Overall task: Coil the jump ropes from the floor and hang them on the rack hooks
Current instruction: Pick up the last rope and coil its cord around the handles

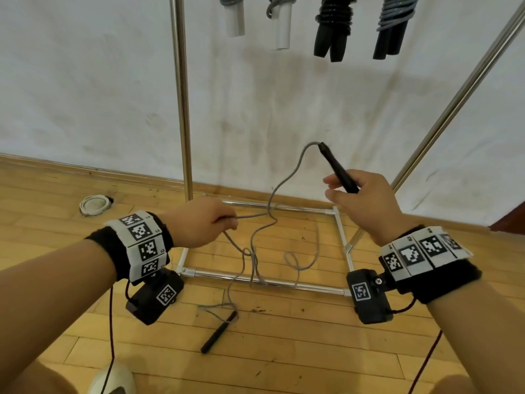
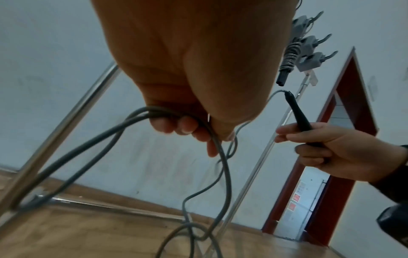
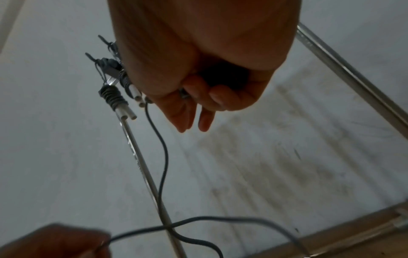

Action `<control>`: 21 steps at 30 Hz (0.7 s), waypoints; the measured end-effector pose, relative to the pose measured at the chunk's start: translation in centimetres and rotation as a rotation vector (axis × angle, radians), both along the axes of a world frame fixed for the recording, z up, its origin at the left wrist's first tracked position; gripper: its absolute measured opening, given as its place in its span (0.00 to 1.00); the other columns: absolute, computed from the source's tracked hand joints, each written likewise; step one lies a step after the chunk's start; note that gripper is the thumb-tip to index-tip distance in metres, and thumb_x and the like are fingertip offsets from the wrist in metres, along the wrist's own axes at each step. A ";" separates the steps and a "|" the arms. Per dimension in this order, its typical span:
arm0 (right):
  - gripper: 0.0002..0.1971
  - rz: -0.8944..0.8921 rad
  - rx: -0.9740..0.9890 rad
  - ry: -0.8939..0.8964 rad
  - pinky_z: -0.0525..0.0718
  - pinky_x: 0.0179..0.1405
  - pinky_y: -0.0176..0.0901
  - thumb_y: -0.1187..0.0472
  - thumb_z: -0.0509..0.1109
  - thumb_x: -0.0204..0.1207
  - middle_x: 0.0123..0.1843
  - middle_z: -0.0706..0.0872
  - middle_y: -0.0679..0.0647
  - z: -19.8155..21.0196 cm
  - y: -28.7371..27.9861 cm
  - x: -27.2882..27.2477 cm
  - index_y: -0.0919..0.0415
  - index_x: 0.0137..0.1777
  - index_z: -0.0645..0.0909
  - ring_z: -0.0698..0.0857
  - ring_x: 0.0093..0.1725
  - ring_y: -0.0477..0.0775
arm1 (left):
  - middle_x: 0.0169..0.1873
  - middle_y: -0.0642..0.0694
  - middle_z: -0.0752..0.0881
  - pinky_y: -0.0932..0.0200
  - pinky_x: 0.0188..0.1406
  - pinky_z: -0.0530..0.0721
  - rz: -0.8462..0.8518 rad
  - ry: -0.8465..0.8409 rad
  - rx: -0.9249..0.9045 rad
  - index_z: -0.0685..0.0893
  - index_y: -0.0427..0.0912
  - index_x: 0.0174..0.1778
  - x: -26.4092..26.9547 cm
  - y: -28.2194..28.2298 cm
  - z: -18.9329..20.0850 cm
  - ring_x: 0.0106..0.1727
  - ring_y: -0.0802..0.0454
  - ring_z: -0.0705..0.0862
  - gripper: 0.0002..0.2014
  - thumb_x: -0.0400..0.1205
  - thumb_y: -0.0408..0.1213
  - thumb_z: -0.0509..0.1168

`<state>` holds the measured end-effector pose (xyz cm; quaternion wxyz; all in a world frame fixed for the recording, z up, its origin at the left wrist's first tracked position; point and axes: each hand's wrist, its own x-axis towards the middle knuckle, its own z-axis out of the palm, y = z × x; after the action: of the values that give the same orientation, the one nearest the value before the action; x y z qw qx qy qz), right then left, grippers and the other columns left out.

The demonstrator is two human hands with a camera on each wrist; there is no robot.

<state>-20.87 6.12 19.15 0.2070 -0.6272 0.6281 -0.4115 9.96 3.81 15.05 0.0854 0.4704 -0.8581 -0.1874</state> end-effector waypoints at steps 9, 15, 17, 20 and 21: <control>0.06 0.423 0.064 0.133 0.74 0.30 0.34 0.52 0.72 0.80 0.38 0.87 0.54 -2.1 2.1 6.5 0.45 0.54 0.88 0.80 0.30 0.44 | 0.30 0.50 0.81 0.64 0.29 0.73 -0.156 0.084 -0.098 0.85 0.48 0.46 -3.2 2.0 2.4 0.30 0.55 0.79 0.14 0.89 0.47 0.56; 0.08 0.402 0.061 0.185 0.71 0.26 0.29 0.52 0.72 0.79 0.25 0.78 0.40 -1.2 1.6 6.3 0.52 0.39 0.83 0.75 0.24 0.41 | 0.28 0.52 0.80 0.65 0.29 0.74 -0.109 0.197 -0.128 0.84 0.50 0.43 -2.3 1.8 2.6 0.30 0.58 0.78 0.12 0.87 0.49 0.60; 0.10 0.328 0.027 0.206 0.69 0.24 0.30 0.52 0.72 0.79 0.23 0.76 0.43 -0.7 1.3 5.8 0.54 0.38 0.82 0.74 0.23 0.41 | 0.32 0.53 0.81 0.62 0.33 0.76 -0.086 0.140 -0.145 0.81 0.51 0.40 -1.4 1.3 2.5 0.33 0.59 0.79 0.10 0.86 0.48 0.62; 0.11 0.247 -0.022 0.197 0.72 0.27 0.38 0.52 0.73 0.78 0.27 0.81 0.55 0.3 1.0 4.7 0.58 0.39 0.85 0.73 0.23 0.42 | 0.42 0.59 0.83 0.64 0.41 0.76 -0.069 0.053 -0.090 0.80 0.57 0.44 0.2 0.5 2.2 0.43 0.62 0.81 0.05 0.86 0.43 0.63; 0.11 0.240 -0.033 0.199 0.73 0.29 0.40 0.53 0.73 0.78 0.29 0.83 0.59 0.6 1.0 4.4 0.60 0.39 0.86 0.74 0.24 0.44 | 0.44 0.60 0.83 0.67 0.42 0.75 -0.058 0.044 -0.073 0.81 0.58 0.47 0.7 0.3 2.1 0.45 0.64 0.80 0.06 0.86 0.41 0.63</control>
<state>-16.44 7.14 19.74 0.1813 -0.7387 0.5590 -0.3300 10.62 4.10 17.14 0.1159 0.4374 -0.8757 -0.1685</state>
